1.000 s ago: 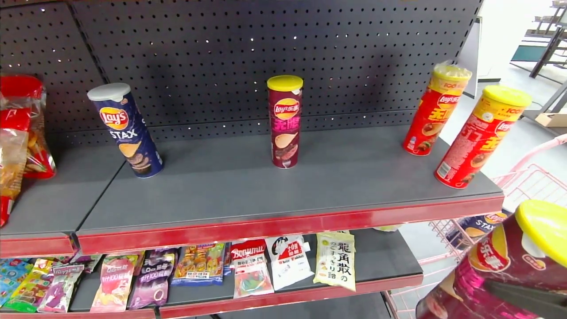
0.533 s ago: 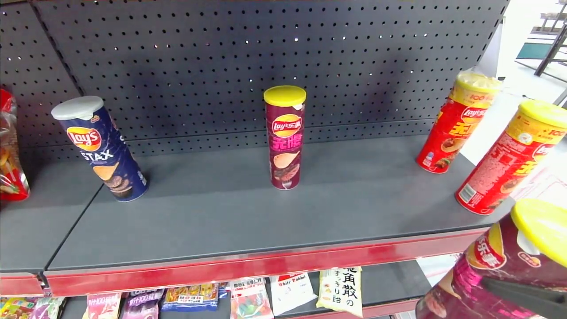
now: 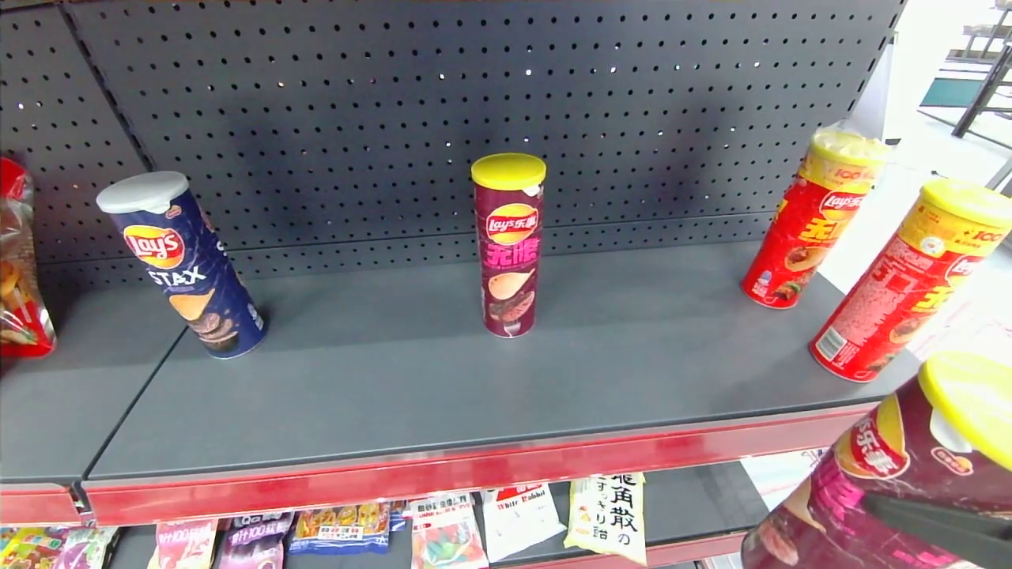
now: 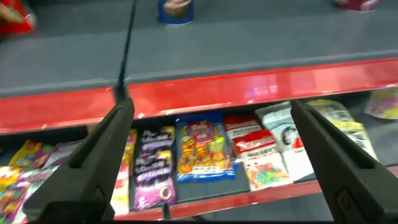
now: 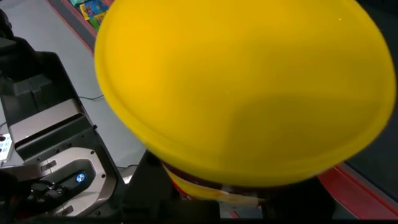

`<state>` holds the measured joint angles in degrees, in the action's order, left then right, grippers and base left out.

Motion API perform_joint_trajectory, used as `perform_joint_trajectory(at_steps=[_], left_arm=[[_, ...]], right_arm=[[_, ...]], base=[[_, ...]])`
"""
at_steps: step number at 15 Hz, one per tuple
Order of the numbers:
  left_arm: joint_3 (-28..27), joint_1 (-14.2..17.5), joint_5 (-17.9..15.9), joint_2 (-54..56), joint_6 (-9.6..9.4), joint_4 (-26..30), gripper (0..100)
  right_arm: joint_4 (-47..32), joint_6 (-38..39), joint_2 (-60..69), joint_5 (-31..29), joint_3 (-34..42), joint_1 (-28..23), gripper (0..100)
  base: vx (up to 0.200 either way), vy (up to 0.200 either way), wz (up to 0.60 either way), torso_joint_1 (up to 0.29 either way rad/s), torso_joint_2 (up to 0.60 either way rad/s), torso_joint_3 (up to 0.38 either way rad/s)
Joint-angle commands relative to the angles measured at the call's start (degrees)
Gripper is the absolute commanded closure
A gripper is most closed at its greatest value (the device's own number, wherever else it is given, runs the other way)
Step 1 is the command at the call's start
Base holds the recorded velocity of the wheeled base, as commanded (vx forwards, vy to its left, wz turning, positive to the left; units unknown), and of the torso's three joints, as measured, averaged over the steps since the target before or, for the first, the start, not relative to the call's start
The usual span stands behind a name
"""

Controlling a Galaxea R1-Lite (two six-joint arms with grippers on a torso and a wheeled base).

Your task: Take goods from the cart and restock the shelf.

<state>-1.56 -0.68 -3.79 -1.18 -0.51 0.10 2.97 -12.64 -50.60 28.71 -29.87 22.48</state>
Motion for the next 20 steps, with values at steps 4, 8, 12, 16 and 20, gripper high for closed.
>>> perform_joint_trajectory(at_steps=[4,8,12,16,20], left_arm=[[-35.5,-8.6,-17.4,-42.2,-2.30,-1.2,0],[-47.5,-19.4,-23.5,-67.8,-5.46,-7.5,0],[-55.4,-23.0,-25.1,-85.7,-5.64,-16.3,0],[-64.3,-25.8,-25.2,-96.4,-6.43,-19.1,0],[-68.9,-25.9,-25.4,-101.1,-7.13,-19.2,0]], right_arm=[[0.0,0.5,-1.6,-0.1,-1.7,-0.1,100],[0.0,0.6,-2.4,-0.4,-3.1,-0.2,100],[0.0,0.7,-1.4,-0.7,-3.1,-0.4,100],[0.0,2.4,-0.4,-0.8,-3.0,-0.9,100],[0.0,2.5,-0.3,-0.8,-3.0,-0.9,100]], base=[[0.000,0.000,0.00,0.000,0.00,0.000],[0.000,0.000,0.00,0.000,0.00,0.000],[0.000,0.000,0.00,0.000,0.00,0.000],[0.000,0.000,0.00,0.000,0.00,0.000],[0.000,0.000,0.00,0.000,0.00,0.000]])
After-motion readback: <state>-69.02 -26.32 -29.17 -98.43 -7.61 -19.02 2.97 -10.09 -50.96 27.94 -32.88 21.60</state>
